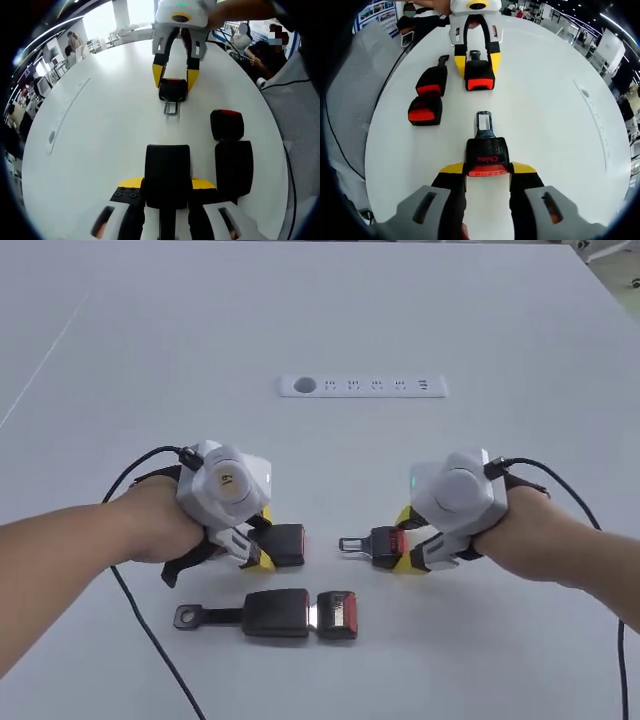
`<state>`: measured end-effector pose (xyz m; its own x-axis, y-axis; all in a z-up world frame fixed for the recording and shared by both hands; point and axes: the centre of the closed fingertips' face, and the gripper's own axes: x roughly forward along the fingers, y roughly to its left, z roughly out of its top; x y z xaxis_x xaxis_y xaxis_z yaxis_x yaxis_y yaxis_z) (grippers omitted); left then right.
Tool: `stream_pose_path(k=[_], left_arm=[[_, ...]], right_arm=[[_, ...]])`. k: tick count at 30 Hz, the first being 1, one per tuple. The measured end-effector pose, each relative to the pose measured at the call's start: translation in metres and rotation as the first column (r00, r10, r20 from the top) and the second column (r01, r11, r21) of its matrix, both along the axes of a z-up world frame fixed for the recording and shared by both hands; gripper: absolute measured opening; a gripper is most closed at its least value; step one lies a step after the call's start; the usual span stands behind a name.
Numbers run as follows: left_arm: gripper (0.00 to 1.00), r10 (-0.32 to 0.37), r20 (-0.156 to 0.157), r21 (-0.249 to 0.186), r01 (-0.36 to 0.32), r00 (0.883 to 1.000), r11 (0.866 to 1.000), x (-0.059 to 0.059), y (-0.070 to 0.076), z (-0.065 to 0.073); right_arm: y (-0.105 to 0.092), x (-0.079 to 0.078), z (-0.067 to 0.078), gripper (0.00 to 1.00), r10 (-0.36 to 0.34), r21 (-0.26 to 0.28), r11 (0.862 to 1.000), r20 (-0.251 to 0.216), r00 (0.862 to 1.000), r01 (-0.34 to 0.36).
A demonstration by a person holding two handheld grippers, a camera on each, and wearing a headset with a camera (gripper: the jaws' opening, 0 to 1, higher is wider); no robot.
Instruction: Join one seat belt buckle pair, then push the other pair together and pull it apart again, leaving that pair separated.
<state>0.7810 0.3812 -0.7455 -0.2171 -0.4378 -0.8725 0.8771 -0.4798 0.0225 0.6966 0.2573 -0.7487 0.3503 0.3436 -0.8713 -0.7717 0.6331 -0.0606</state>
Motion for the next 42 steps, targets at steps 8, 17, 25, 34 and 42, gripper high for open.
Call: stream_pose_path(k=[8, 17, 25, 34, 42], left_arm=[[0.33, 0.008, -0.001, -0.001, -0.008, 1.0, 1.0, -0.001, 0.001, 0.001], [0.33, 0.024, -0.001, 0.001, -0.024, 1.0, 1.0, -0.002, 0.002, 0.001], [0.33, 0.017, 0.009, 0.003, -0.017, 1.0, 1.0, -0.002, 0.001, 0.001], [0.37, 0.011, 0.032, -0.018, -0.01, 0.999, 1.0, -0.001, 0.0, 0.002], [0.39, 0.013, 0.054, -0.024, -0.011, 0.998, 1.0, -0.001, -0.001, 0.003]], right_arm=[[-0.02, -0.016, 0.0, 0.31, -0.032, 0.005, 0.999, -0.016, 0.999, 0.032], [-0.025, -0.026, 0.0, 0.32, -0.035, 0.009, 0.999, -0.032, 0.999, 0.035], [-0.025, -0.025, -0.002, 0.32, -0.045, 0.005, 0.999, -0.042, 0.998, 0.045], [-0.026, -0.024, -0.003, 0.33, -0.055, 0.002, 0.998, -0.026, 0.998, 0.055], [-0.02, -0.022, -0.001, 0.37, -0.062, -0.004, 0.998, -0.004, 0.998, 0.062]])
